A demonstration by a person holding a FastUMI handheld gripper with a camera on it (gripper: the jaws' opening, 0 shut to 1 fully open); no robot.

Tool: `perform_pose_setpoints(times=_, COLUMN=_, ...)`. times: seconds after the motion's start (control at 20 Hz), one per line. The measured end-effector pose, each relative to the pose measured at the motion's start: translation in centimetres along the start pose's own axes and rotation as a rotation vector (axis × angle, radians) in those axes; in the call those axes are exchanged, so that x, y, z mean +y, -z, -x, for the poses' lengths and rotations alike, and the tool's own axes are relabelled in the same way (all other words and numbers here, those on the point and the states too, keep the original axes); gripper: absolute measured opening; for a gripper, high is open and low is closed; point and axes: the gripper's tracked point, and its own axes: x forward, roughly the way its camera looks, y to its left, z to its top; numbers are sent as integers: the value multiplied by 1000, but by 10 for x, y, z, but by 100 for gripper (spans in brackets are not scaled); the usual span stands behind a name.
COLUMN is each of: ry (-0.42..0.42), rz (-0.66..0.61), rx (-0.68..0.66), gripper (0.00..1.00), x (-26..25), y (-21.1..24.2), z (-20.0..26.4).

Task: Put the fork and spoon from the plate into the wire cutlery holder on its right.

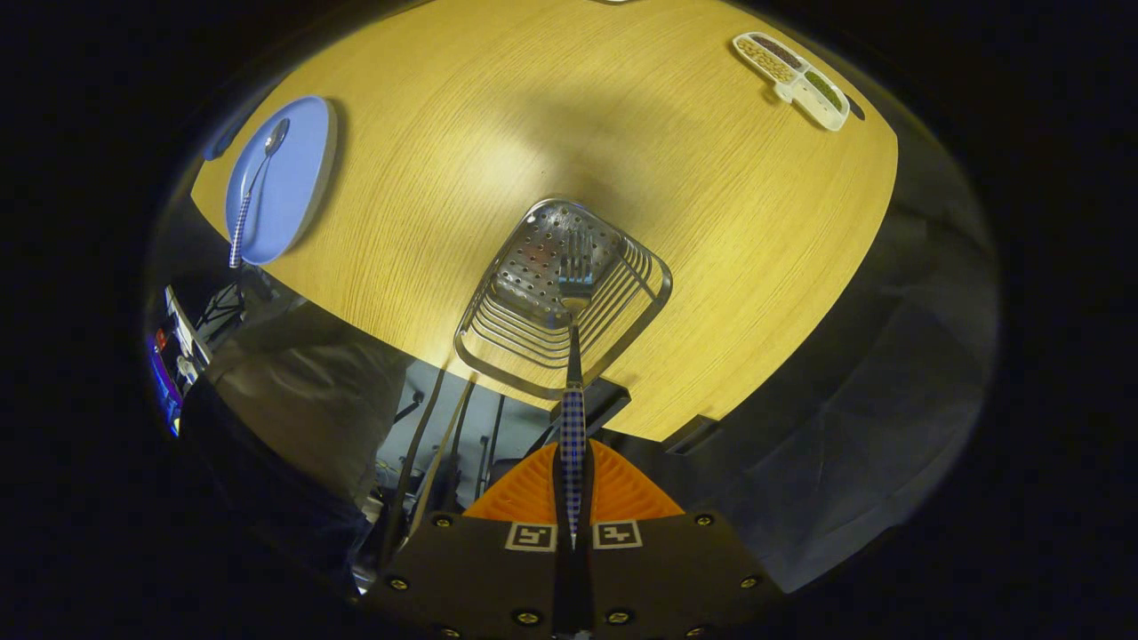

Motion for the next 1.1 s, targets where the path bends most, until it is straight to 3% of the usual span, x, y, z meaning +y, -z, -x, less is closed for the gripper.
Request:
perform_pose_setpoints(times=0.3, ry=-19, rz=-23, rx=15, gripper=1, x=2, y=-13, z=-2)
perform_pose_setpoints(times=0.4, ry=-32, rz=-39, rx=18, gripper=8, x=3, y=-14, z=-1)
perform_pose_setpoints(times=0.6, ry=-45, rz=-71, rx=-10, gripper=9, x=5, y=-15, z=1)
perform_pose_setpoints(times=0.65, ry=-47, rz=-75, rx=-22, gripper=17, x=4, y=-17, z=2)
perform_pose_setpoints(times=0.8, ry=-28, rz=-91, rx=-51, gripper=26, x=0, y=-15, z=14)
perform_pose_setpoints(times=1.1, ry=-4, rz=-127, rx=-148, gripper=26, x=4, y=-7, z=35)
